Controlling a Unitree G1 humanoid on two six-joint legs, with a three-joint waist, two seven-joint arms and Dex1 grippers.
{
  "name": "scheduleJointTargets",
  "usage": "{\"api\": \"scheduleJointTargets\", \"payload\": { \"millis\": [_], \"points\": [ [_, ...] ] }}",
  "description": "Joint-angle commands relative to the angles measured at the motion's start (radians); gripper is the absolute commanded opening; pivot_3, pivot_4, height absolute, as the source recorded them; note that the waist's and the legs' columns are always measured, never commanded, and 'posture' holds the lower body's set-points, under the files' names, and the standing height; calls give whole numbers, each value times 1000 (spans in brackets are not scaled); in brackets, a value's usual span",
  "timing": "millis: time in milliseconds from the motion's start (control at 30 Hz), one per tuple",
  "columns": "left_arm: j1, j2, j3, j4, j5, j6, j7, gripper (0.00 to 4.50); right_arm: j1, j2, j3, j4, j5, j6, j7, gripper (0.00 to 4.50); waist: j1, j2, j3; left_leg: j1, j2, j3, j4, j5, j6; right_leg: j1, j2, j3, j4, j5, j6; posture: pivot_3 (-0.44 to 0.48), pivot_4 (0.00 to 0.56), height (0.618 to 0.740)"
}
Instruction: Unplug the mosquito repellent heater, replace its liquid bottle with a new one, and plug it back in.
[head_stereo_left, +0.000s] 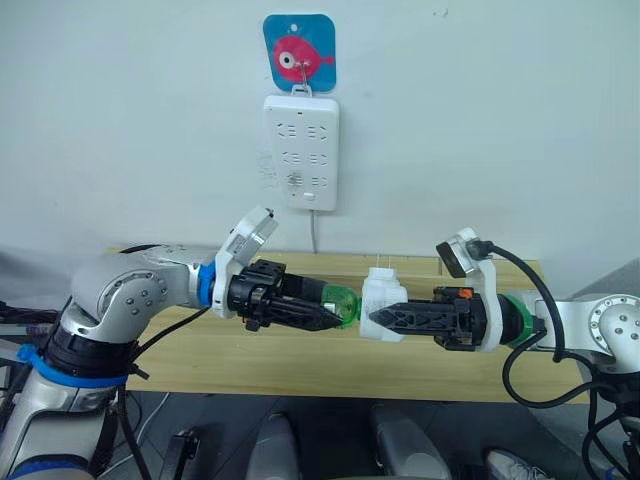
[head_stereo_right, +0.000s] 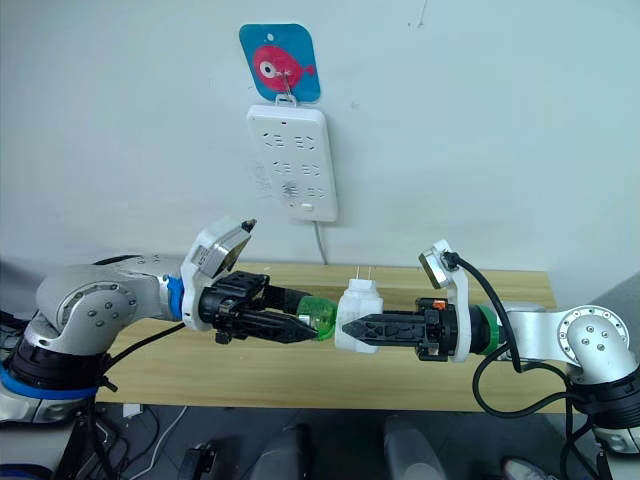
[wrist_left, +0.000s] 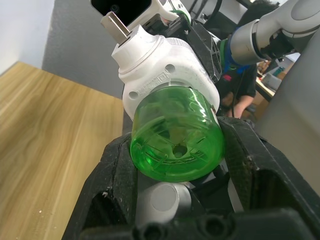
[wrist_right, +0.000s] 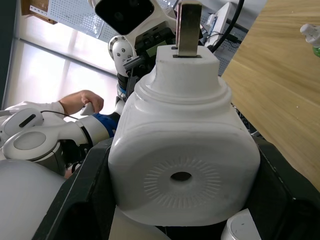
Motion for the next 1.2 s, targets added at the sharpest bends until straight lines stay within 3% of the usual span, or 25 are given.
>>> {"api": "scheduleJointTargets", "payload": {
  "millis": [33, 167, 333, 400, 567, 700, 800, 967, 1033, 1100, 1167, 1200],
  "points": [
    [24, 7, 54, -9, 93, -107, 1, 3235, 12, -21, -22, -9, 18, 6, 14, 3013, 1, 0, 0, 0, 0, 0, 0, 0, 0, 0, 0, 0, 0, 0, 0, -147, 186, 740],
    [85, -19, 36, -33, 318, -418, -44, 4487, 11, -26, -25, -6, 18, 7, 18, 3013, 1, 0, 0, 0, 0, 1, 1, 0, 0, 0, 0, 1, 1, 0, 0, -147, 186, 740],
    [202, -97, 35, -20, 570, -1014, -195, 4500, 11, -30, -26, -1, 18, 8, 17, 3013, 3, 0, 0, 0, 0, 3, 1, 0, 0, -1, 0, 3, 1, 3, -5, -148, 187, 740],
    [226, -137, 40, -10, 601, -1148, -212, 4500, 9, -29, -26, 0, 18, 7, 16, 3013, 6, 0, 0, 0, 0, 3, 1, 0, 0, -1, 0, 3, 1, 3, -5, -147, 188, 740],
    [204, -205, 21, 35, 641, -1255, -180, 4500, 2, -23, -21, 4, 18, 6, 11, 3013, 6, 0, 0, -1, -1, 3, 3, 0, 0, -1, 0, 4, 1, 3, -5, -144, 187, 740],
    [189, -232, -8, 47, 656, -1271, -172, 4500, -1, -19, -18, 4, 18, 5, 9, 3013, 5, 0, 0, -2, -1, 3, 7, 0, 0, -1, 0, 4, 3, 2, -4, -144, 187, 740],
    [190, -230, -26, 59, 660, -1288, -183, 3944, -1, -18, -19, 4, 18, 4, 9, 3013, 3, 0, 0, -2, -1, 3, 8, 0, 0, -1, 0, 4, 3, 3, -4, -144, 187, 740],
    [173, -228, -26, 38, 632, -1264, -171, 2481, -1, -15, -19, 2, 18, -1, 3, 3013, 2, 0, 0, -3, -1, 3, 11, 0, 0, -1, 0, 4, 5, 2, -3, -148, 189, 740],
    [175, -198, -33, 21, 621, -1220, -191, 2264, -1, -15, -18, 1, 18, -2, 2, 3013, 2, 0, 0, -3, -1, 3, 12, 0, 0, -1, 0, 4, 5, 2, -2, -148, 189, 740],
    [146, -70, -48, -30, 439, -727, -114, 2264, 0, -16, -16, -1, 18, 1, 3, 3013, -1, -1, 0, -3, 0, 2, 12, 0, 0, -1, 0, 4, 5, 2, -2, -138, 188, 740],
    [108, 68, -78, -55, 295, -412, -169, 2264, -1, -16, -13, -2, 18, 4, 4, 3013, -2, -1, 0, -3, 0, 1, 12, 0, 0, -1, 1, 3, 6, 1, 0, -136, 188, 740],
    [93, 112, -88, -63, 257, -344, -200, 2264, -1, -16, -12, -2, 18, 5, 4, 3013, -3, -1, 0, -4, 1, 0, 12, 0, 0, -1, 2, 2, 6, 1, 0, -136, 188, 740]
  ]
}}
